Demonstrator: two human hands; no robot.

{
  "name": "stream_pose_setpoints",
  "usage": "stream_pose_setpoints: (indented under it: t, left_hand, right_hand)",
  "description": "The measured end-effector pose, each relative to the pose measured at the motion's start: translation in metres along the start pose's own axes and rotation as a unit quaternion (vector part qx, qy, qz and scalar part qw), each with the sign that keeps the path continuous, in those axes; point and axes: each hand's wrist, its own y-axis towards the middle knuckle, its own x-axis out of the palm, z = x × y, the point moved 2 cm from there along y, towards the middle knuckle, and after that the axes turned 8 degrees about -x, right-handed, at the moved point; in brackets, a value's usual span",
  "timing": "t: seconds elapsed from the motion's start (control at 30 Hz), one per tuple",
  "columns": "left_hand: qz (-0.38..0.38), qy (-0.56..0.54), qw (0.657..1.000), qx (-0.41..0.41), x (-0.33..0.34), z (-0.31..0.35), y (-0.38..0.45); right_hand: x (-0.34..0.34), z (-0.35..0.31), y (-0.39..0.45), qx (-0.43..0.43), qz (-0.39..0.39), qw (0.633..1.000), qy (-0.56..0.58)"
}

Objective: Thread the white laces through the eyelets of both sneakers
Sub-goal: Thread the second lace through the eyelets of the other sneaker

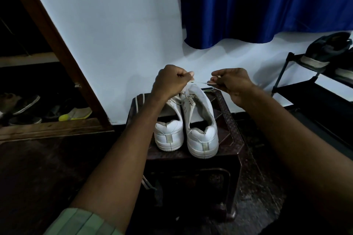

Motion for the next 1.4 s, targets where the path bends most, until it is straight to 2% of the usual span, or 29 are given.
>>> stream_pose_setpoints:
  t: [0.1, 0.17, 0.2, 0.23, 0.27, 0.3, 0.33, 0.37, 0.43, 0.5, 0.6, 0.7, 0.8, 0.93, 1.07, 1.13, 1.2, 1.3, 1.4]
  left_hand:
    - [-0.012, 0.016, 1.0, 0.007, -0.009, -0.004, 0.001]
    - [-0.051, -0.012, 0.998, 0.022, -0.01, -0.002, -0.001]
    - [-0.065, -0.023, 0.997, 0.03, -0.009, 0.0, -0.003]
    - [-0.072, -0.025, 0.996, 0.04, -0.006, 0.002, -0.005]
    - [-0.071, -0.023, 0.996, 0.05, -0.004, 0.005, -0.006]
    - [-0.065, -0.021, 0.996, 0.056, 0.0, 0.007, -0.006]
    - [-0.055, -0.017, 0.996, 0.06, 0.003, 0.008, -0.005]
    - [-0.043, -0.009, 0.997, 0.063, 0.005, 0.009, -0.005]
    - [-0.013, 0.007, 0.998, 0.065, 0.006, 0.01, -0.005]
    - [0.007, 0.01, 0.998, 0.059, 0.006, 0.009, -0.005]
    - [0.002, 0.014, 0.999, 0.042, 0.006, 0.008, -0.007]
    - [-0.025, 0.046, 0.999, 0.001, 0.003, 0.004, -0.006]
    - [-0.057, 0.105, 0.993, 0.0, 0.003, 0.005, -0.008]
    - [-0.035, 0.116, 0.992, -0.04, 0.004, 0.008, -0.012]
    - [-0.138, 0.139, 0.976, -0.093, 0.007, 0.019, -0.021]
    - [-0.175, 0.159, 0.966, -0.106, 0.012, 0.026, -0.025]
    - [-0.168, 0.166, 0.965, -0.116, 0.015, 0.028, -0.027]
    - [-0.114, 0.149, 0.972, -0.141, 0.01, 0.021, -0.023]
    - [-0.116, 0.104, 0.973, -0.169, 0.0, 0.013, -0.02]
  right_hand:
    - [-0.007, 0.003, 0.006, -0.015, 0.018, 0.998, -0.058]
    - [-0.011, 0.008, 0.01, -0.035, 0.021, 0.982, -0.182]
    - [-0.01, 0.01, 0.009, -0.061, 0.009, 0.957, -0.285]
    - [-0.007, 0.009, 0.005, -0.101, -0.005, 0.916, -0.389]
    - [-0.002, 0.008, 0.003, -0.158, -0.015, 0.878, -0.451]
    - [0.004, 0.007, 0.001, -0.214, -0.028, 0.861, -0.461]
    - [0.011, 0.004, -0.003, -0.246, -0.051, 0.872, -0.421]
    - [0.018, 0.001, -0.008, -0.251, -0.079, 0.894, -0.362]
    - [0.028, -0.002, -0.015, -0.243, -0.107, 0.917, -0.299]
    - [0.032, 0.001, -0.017, -0.253, -0.108, 0.919, -0.282]
    - [0.029, 0.006, -0.014, -0.228, -0.087, 0.941, -0.235]
    - [0.026, 0.008, -0.011, -0.238, -0.065, 0.925, -0.291]
    - [0.026, 0.009, -0.011, -0.209, -0.108, 0.915, -0.327]
    - [0.025, 0.013, -0.009, -0.187, -0.14, 0.91, -0.344]
    - [0.023, 0.013, -0.006, -0.211, -0.163, 0.882, -0.388]
    - [0.022, 0.015, -0.006, -0.201, -0.159, 0.888, -0.382]
    - [0.022, 0.015, -0.008, -0.187, -0.143, 0.903, -0.359]
    - [0.025, 0.017, -0.008, -0.153, -0.129, 0.929, -0.311]
    - [0.028, 0.018, -0.009, -0.169, -0.139, 0.904, -0.369]
